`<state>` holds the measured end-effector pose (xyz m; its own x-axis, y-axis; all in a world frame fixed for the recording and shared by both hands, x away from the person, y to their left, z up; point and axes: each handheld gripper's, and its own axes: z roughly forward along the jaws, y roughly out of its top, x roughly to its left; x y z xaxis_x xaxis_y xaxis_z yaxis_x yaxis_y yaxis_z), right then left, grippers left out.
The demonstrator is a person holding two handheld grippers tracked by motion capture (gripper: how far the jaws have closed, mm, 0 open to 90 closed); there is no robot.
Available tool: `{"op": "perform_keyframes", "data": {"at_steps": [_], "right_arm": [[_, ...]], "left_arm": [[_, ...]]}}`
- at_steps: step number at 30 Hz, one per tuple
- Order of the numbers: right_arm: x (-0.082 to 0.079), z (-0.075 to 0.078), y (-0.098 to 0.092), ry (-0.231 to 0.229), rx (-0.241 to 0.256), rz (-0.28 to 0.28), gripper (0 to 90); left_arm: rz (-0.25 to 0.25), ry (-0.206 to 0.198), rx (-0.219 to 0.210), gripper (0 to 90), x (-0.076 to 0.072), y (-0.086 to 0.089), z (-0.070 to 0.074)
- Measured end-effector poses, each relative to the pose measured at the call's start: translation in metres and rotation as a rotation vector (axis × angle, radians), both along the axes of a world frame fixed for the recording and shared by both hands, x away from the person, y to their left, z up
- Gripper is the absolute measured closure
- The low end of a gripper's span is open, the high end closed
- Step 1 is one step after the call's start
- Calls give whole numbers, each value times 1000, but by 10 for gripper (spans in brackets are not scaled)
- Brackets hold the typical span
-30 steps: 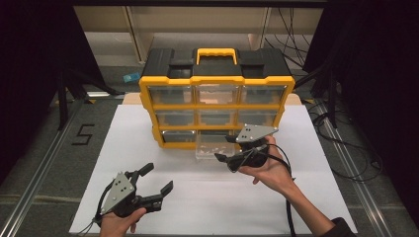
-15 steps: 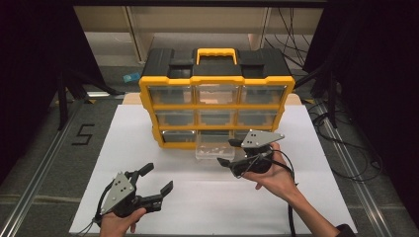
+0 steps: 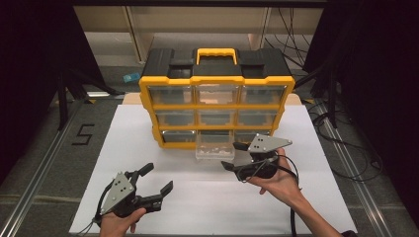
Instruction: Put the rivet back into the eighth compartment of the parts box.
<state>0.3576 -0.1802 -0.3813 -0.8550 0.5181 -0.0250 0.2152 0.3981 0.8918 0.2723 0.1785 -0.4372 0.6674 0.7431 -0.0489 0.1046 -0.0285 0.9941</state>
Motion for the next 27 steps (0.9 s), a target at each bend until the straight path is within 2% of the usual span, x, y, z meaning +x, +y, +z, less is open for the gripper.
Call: {"op": "perform_keyframes", "data": {"at_steps": [19,21,22,23,25,27], "right_arm": [[-11,-10,-16,-2,53,-39,251],[-12,-11,-18,2,54,-43,236],[-14,-13,-19,22,65,-46,236],[-14,-13,-20,2,63,-49,236],[-16,-14,-23,-7,77,-57,236],[-18,-14,-25,3,90,-66,236]], "left_arm": [[-3,-3,1,162,0,0,0],[-3,-3,0,162,0,0,0],[-4,-3,1,162,0,0,0],[-4,-3,2,161,0,0,0],[-4,-4,2,161,0,0,0],[-4,-4,1,161,0,0,0]]}}
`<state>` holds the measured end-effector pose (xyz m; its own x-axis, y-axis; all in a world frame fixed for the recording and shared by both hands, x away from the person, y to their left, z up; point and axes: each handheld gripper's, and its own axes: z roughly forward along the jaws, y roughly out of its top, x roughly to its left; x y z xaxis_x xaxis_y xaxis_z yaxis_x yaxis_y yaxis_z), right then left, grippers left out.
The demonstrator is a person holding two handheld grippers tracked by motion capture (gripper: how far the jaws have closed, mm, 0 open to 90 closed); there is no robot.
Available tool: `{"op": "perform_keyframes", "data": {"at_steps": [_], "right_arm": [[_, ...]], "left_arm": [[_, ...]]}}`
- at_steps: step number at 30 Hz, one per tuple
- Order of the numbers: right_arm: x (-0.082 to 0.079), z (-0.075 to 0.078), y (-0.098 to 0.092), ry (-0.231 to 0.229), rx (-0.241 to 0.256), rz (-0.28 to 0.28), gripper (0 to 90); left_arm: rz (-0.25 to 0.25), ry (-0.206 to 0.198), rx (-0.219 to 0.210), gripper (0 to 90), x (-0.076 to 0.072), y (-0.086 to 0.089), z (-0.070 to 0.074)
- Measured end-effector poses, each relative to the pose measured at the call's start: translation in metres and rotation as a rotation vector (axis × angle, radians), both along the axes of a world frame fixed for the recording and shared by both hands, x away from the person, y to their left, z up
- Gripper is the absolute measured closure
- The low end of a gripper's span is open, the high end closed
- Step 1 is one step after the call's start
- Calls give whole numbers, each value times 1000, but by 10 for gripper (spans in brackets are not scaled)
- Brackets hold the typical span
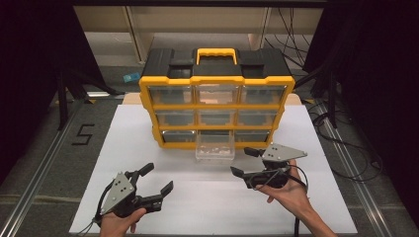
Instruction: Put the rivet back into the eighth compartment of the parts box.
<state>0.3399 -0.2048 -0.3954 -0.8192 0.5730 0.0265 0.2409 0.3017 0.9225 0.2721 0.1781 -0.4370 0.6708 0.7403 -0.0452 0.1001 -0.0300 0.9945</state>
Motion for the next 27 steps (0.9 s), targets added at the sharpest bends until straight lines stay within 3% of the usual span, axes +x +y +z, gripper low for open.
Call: {"op": "perform_keyframes", "data": {"at_steps": [7,12,16,27], "right_arm": [[-6,-4,-8,-6,21,-10,236],[-11,-8,-10,17,27,-13,235],[-15,-10,-11,3,38,-13,231],[-24,-18,-10,8,31,-14,217]], "left_arm": [[0,1,1,161,0,0,0],[-1,0,2,162,0,0,0],[-3,4,2,162,0,-1,0],[-7,7,-1,161,-1,-1,0]]}}
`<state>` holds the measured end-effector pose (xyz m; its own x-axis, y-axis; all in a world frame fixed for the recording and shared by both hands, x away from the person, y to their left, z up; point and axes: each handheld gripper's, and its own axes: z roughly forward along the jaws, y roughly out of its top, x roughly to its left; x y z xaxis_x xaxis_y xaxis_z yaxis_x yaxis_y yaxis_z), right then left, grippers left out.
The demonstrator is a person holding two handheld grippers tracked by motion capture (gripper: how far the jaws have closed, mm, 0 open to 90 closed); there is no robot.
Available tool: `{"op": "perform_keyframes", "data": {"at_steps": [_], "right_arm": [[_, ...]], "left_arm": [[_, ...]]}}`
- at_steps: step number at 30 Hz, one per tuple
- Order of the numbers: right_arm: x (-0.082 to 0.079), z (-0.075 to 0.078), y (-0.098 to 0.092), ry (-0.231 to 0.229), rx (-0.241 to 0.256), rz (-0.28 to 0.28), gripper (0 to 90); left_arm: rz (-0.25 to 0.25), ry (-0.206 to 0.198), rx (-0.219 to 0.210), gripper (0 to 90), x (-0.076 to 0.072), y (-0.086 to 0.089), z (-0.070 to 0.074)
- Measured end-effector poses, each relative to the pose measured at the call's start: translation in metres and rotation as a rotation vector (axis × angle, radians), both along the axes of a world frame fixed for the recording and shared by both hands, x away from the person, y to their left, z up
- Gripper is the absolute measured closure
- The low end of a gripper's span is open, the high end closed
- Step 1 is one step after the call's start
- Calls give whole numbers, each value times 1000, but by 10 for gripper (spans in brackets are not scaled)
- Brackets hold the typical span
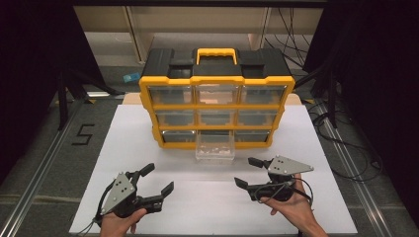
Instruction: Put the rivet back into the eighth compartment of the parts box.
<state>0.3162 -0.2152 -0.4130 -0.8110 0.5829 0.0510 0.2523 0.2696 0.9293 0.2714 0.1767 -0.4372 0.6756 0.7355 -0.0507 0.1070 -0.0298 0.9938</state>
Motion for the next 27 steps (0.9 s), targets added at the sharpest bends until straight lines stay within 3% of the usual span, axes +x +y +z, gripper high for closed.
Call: {"op": "perform_keyframes", "data": {"at_steps": [11,15,18,20,22,27], "right_arm": [[-5,-8,-6,-7,22,-6,207],[-9,-10,-7,23,23,-3,201],[-11,-13,-8,-3,26,-13,195],[-14,-12,-10,26,17,-10,194],[-14,-15,-10,1,28,-12,193],[-14,-15,-9,12,30,-10,192]], "left_arm": [[-3,-5,5,161,0,1,0],[-5,-7,6,161,0,1,0],[-3,-4,4,161,0,0,0],[-3,-2,4,161,-1,0,0],[-5,-1,7,161,-1,0,0],[-8,-1,6,161,0,-1,0]]}}
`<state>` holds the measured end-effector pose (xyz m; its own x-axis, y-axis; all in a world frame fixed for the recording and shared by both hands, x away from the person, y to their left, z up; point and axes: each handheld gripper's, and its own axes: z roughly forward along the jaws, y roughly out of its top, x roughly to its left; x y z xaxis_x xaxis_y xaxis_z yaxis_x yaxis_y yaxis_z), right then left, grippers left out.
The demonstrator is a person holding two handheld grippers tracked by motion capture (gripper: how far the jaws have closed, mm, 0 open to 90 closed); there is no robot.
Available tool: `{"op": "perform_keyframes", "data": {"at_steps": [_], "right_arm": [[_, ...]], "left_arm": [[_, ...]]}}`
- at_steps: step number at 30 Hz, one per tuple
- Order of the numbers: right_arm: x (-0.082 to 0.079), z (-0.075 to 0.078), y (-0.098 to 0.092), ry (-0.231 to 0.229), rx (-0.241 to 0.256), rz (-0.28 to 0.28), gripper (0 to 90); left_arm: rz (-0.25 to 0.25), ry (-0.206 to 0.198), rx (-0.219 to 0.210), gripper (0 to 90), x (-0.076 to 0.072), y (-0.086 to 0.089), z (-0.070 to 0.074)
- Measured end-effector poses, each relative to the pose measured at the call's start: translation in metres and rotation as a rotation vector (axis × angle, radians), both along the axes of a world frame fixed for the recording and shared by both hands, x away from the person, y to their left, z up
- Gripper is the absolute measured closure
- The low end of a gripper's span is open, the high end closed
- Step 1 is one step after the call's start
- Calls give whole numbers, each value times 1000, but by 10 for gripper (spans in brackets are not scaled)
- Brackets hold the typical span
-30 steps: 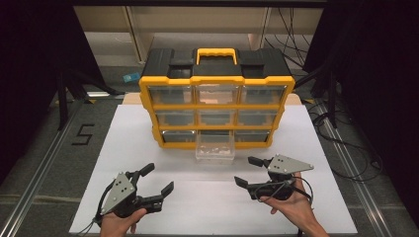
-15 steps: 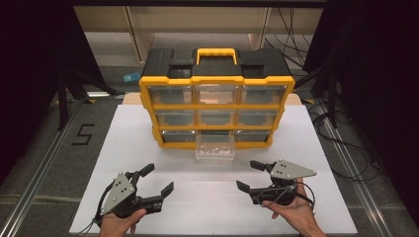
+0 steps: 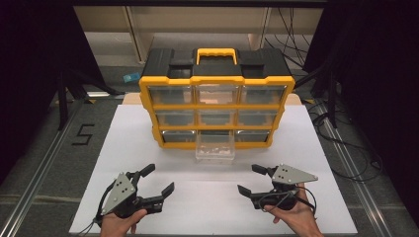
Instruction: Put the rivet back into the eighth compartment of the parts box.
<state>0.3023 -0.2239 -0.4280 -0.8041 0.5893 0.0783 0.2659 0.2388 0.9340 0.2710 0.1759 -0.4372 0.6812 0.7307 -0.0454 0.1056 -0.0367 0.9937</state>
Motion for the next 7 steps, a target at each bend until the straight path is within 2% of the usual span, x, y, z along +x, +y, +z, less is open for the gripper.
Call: {"op": "perform_keyframes", "data": {"at_steps": [3,7], "right_arm": [[1,1,-2,-5,-6,1,192],[1,0,-1,-4,19,7,192]], "left_arm": [[-1,0,-1,161,0,0,0],[0,-1,0,161,0,0,0]]}}
